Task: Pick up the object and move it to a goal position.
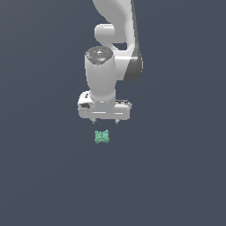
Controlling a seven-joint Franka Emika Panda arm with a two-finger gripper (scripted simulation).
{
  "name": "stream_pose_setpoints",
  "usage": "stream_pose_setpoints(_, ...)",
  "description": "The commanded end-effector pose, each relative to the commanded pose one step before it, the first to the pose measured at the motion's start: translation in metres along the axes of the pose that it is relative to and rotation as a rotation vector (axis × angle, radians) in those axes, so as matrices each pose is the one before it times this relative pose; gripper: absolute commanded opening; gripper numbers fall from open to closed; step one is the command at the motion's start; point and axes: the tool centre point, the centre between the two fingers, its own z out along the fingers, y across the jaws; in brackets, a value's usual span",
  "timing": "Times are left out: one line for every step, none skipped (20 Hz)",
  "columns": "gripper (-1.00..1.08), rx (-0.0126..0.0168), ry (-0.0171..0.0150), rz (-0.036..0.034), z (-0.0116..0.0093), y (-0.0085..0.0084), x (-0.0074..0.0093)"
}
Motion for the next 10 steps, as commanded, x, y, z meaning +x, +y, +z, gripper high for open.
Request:
stream_pose_setpoints(1.00, 0.00000, 0.00000, 0.00000, 0.00000, 0.00001, 0.00000)
stream_pose_setpoints(1.00, -0.00070, 0.00016, -0.00066, -0.00017, 0.00027, -0.00001)
stream_pose_setpoints(1.00, -0.00157, 0.00035, -0.00148, -0.00041, 0.00115, -0.00001)
stream_pose_setpoints(1.00, -0.00275, 0.00060, -0.00262, -0.00069, 0.00167, -0.00003)
stream_pose_setpoints(1.00, -0.00367, 0.00078, -0.00356, -0.00093, 0.00232, -0.00005)
stream_pose_setpoints(1.00, -0.00461, 0.00095, -0.00461, -0.00116, 0.00282, -0.00009)
stream_pose_setpoints(1.00, -0.00503, 0.00101, -0.00530, -0.00128, 0.00310, -0.00012)
stream_pose_setpoints(1.00, -0.00402, 0.00079, -0.00457, -0.00104, 0.00250, -0.00012)
stream_pose_setpoints(1.00, -0.00283, 0.00055, -0.00356, -0.00075, 0.00174, -0.00010)
stream_pose_setpoints(1.00, -0.00168, 0.00033, -0.00247, -0.00047, 0.00104, -0.00006)
